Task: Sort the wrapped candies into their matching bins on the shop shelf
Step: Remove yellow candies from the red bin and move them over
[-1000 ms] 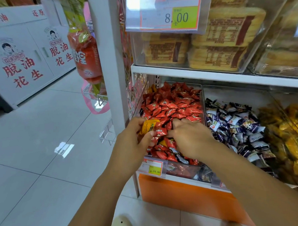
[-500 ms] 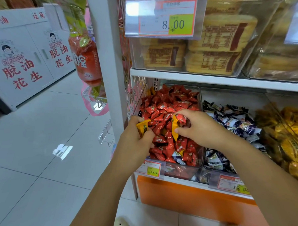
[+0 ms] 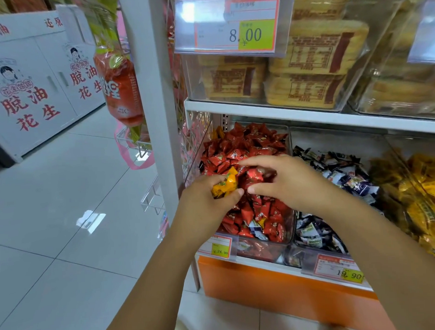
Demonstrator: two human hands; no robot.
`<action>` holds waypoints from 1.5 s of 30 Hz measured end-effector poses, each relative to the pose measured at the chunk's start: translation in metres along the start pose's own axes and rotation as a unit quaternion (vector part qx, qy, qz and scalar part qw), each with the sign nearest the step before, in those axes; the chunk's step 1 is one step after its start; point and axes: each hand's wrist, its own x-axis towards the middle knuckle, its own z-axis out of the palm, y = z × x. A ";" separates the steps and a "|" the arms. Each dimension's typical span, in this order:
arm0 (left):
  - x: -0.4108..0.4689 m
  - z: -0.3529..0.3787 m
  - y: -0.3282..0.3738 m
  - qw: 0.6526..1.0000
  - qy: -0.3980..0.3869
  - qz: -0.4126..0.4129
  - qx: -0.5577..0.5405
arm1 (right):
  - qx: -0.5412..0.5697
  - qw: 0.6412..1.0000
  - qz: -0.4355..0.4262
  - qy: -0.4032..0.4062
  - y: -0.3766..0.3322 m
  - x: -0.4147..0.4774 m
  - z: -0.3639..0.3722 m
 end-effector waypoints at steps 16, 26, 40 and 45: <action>-0.011 -0.013 -0.010 0.998 -0.048 -0.016 -0.031 | -0.436 0.888 -0.042 -0.140 0.002 -0.007 0.033; -0.011 -0.016 -0.008 0.998 -0.049 -0.037 -0.027 | -0.415 0.907 -0.043 0.053 0.010 -0.006 0.049; -0.007 -0.005 0.001 0.999 -0.036 -0.011 -0.039 | 0.076 0.995 0.012 0.070 0.009 -0.009 0.015; -0.003 0.005 0.009 0.997 -0.053 -0.009 -0.050 | 0.217 0.973 0.027 0.067 -0.001 -0.010 0.008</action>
